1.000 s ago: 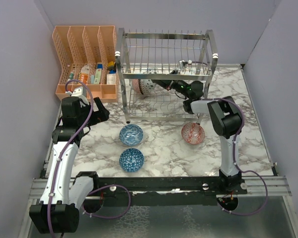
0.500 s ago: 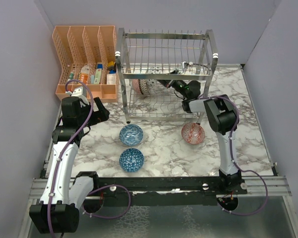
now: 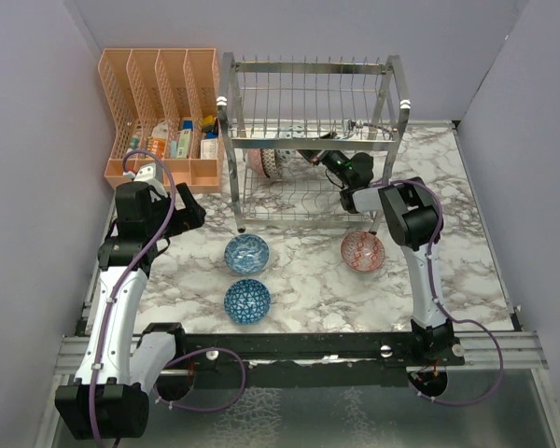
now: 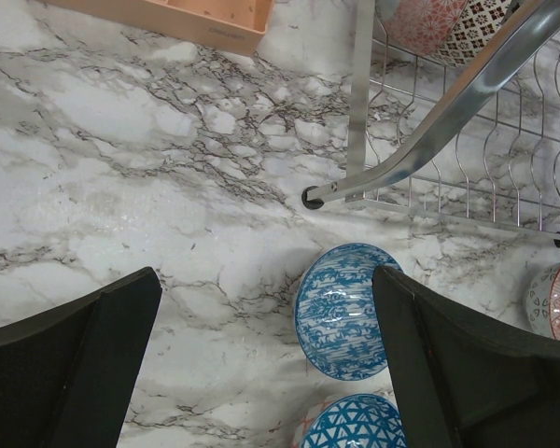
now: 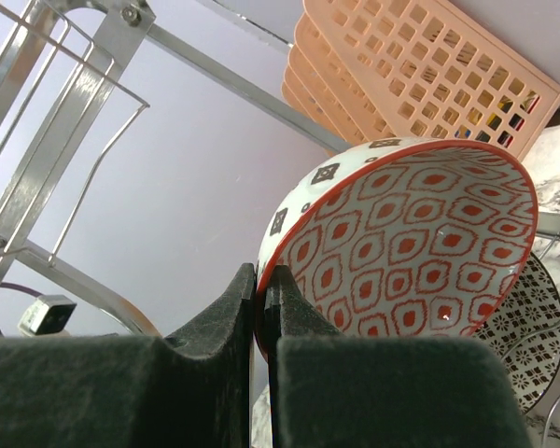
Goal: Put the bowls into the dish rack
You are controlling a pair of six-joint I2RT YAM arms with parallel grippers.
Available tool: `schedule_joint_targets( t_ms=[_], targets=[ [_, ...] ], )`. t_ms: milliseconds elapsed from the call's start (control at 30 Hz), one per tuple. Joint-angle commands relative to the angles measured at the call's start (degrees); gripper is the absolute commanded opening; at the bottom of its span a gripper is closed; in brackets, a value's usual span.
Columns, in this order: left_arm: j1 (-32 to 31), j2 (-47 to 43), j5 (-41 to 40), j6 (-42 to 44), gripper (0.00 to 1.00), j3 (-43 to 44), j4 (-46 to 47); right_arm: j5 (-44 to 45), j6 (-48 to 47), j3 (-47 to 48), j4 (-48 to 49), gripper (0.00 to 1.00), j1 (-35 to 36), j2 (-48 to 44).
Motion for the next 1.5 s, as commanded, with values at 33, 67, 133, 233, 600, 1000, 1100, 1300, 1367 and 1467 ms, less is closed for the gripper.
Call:
schedule_joint_targets(
  t_ms=[33, 67, 133, 233, 600, 1000, 1100, 1300, 1367, 1467],
  targets=[
    [0.2, -0.3, -0.3, 0.9, 0.99, 0.3, 0.9, 0.6, 0.5, -0.1, -0.5, 0.01, -1.3, 2.1],
    [0.2, -0.2, -0.4, 0.9, 0.99, 0.4, 0.9, 0.1, 0.7, -0.3, 0.2, 0.01, -1.5, 2.3],
    [0.2, 0.1, -0.4, 0.9, 0.99, 0.4, 0.9, -0.1, 2.1, -0.6, 2.7, 0.01, -1.9, 2.9],
    [0.2, 0.5, -0.3, 0.8, 0.99, 0.6, 1.0, -0.6, 2.6, -0.4, 3.5, 0.01, -2.2, 3.0],
    [0.2, 0.9, -0.4, 0.9, 0.99, 0.8, 1.1, 0.7, 4.0, -2.7, 9.4, 0.01, -2.7, 1.9],
    [0.2, 0.6, -0.6, 1.1, 0.99, 0.6, 0.9, 2.7, 5.9, -1.8, 9.5, 0.01, -3.2, 3.3],
    [0.2, 0.6, -0.6, 0.9, 0.99, 0.4, 1.0, 2.5, 4.9, -1.9, 6.6, 0.01, -3.2, 2.6],
    [0.2, 1.0, -0.4, 0.8, 0.99, 0.3, 1.4, 1.1, 4.6, -1.0, 3.7, 0.01, -3.2, 3.2],
    [0.2, 0.9, -0.4, 0.9, 0.99, 0.4, 1.2, 0.8, 5.0, -0.8, 3.5, 0.03, -3.2, 3.7],
    [0.2, 0.9, -0.5, 1.0, 0.99, 0.3, 1.1, -0.8, 5.0, 0.5, 1.9, 0.07, -3.3, 4.5]
  ],
)
